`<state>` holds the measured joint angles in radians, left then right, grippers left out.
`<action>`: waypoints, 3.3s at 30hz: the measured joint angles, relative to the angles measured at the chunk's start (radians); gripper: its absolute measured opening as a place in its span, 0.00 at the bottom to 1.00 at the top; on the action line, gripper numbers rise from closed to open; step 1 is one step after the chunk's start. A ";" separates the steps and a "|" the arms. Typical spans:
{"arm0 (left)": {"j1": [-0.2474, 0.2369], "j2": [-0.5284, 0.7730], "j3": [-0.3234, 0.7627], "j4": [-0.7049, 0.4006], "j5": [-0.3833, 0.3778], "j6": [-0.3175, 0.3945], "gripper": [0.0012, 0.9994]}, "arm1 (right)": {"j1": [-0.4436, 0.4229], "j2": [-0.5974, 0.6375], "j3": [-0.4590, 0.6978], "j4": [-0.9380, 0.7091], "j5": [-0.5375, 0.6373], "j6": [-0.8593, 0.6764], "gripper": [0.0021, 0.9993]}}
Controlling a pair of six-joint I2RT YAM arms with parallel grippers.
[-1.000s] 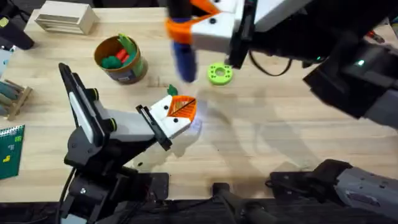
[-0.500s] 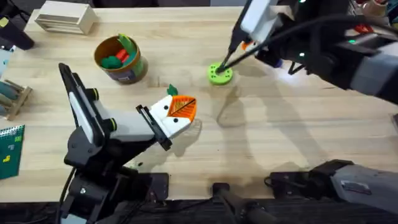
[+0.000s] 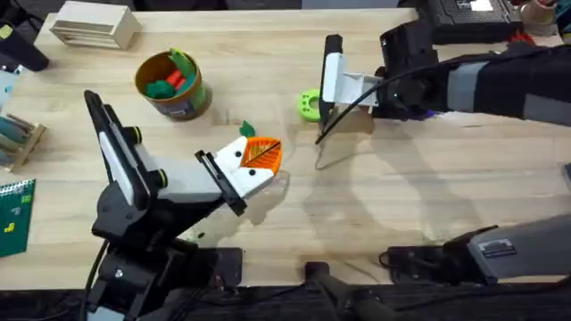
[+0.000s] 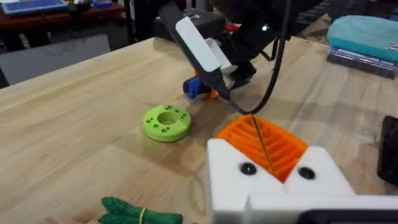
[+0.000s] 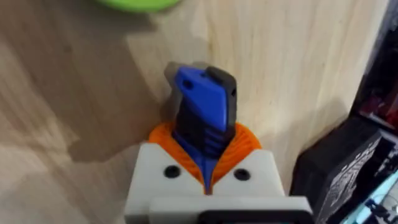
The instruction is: Pick up the gripper from the table and insert it into the empty holder that is missing its gripper. Then pick up a screw, insert it into the mounting hole, and use the screwdriver to tighten it. Finally, clean up the table by picking up the vegetable and placing it into the bucket.
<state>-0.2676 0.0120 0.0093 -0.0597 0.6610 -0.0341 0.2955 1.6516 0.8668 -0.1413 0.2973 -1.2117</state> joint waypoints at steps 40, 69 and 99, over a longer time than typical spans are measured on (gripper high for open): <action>0.000 0.000 0.092 -0.189 -0.163 -0.073 0.99 | 0.069 -0.332 0.025 -0.357 -0.490 1.195 0.99; 0.002 1.015 0.783 -0.710 -0.452 -0.434 0.99 | 0.069 -0.334 0.025 -0.357 -0.516 1.205 0.99; -0.131 1.429 0.842 -0.678 -0.677 -0.821 0.03 | 0.069 -0.520 0.063 -0.541 -0.524 1.205 0.99</action>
<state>-0.3990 1.4411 0.8510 -0.7379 -0.0164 -0.8550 0.3645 1.1316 0.9295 -0.6823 -0.2264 -0.0063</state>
